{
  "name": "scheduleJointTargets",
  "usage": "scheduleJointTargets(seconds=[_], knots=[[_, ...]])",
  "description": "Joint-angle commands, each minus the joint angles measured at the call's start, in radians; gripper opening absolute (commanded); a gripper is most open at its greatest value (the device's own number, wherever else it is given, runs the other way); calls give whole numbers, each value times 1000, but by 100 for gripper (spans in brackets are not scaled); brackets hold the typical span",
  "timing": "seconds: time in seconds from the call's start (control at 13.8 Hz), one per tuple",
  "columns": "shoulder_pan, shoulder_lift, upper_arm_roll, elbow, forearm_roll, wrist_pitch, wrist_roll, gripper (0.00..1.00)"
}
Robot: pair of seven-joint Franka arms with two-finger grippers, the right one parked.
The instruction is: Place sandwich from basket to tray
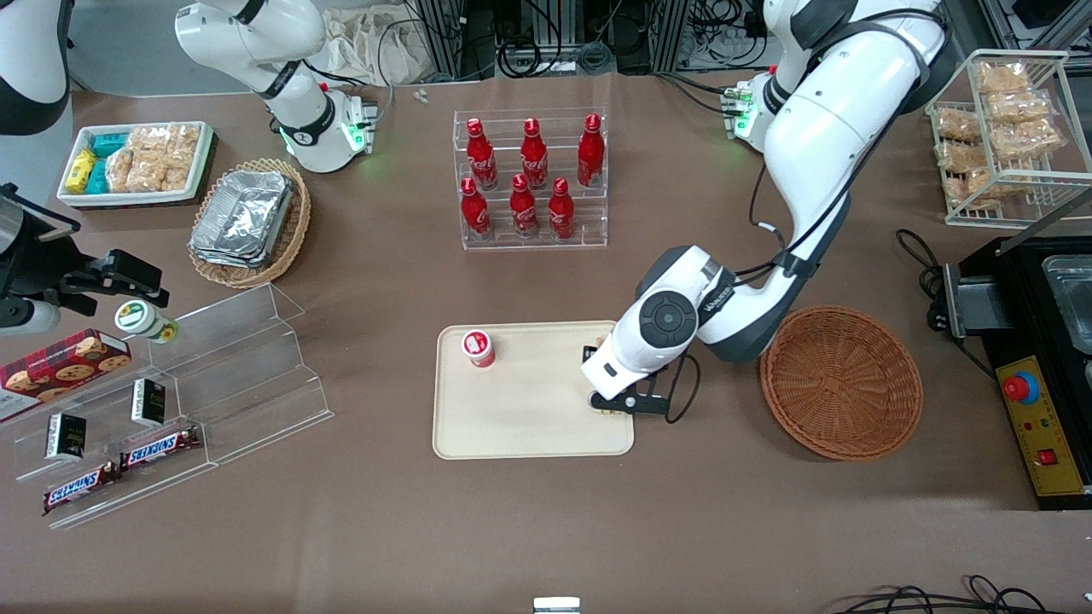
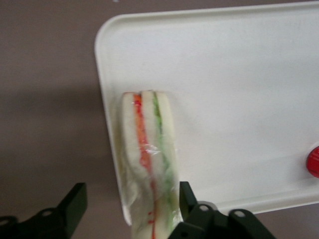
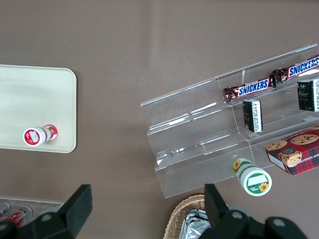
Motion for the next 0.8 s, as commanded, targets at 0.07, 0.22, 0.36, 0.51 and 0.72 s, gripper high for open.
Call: scheduleJointTargets(seconds=[0.07, 0.22, 0.36, 0.51, 0.72], knots=[[68, -175, 1, -12, -19, -221, 9, 99], [123, -249, -1, -12, -42, -315, 93, 99], [201, -316, -1, -12, -123, -388, 197, 99], [282, -373, 1, -12, -210, -444, 326, 99], [352, -470, 5, 8, -208, -520, 443, 100]])
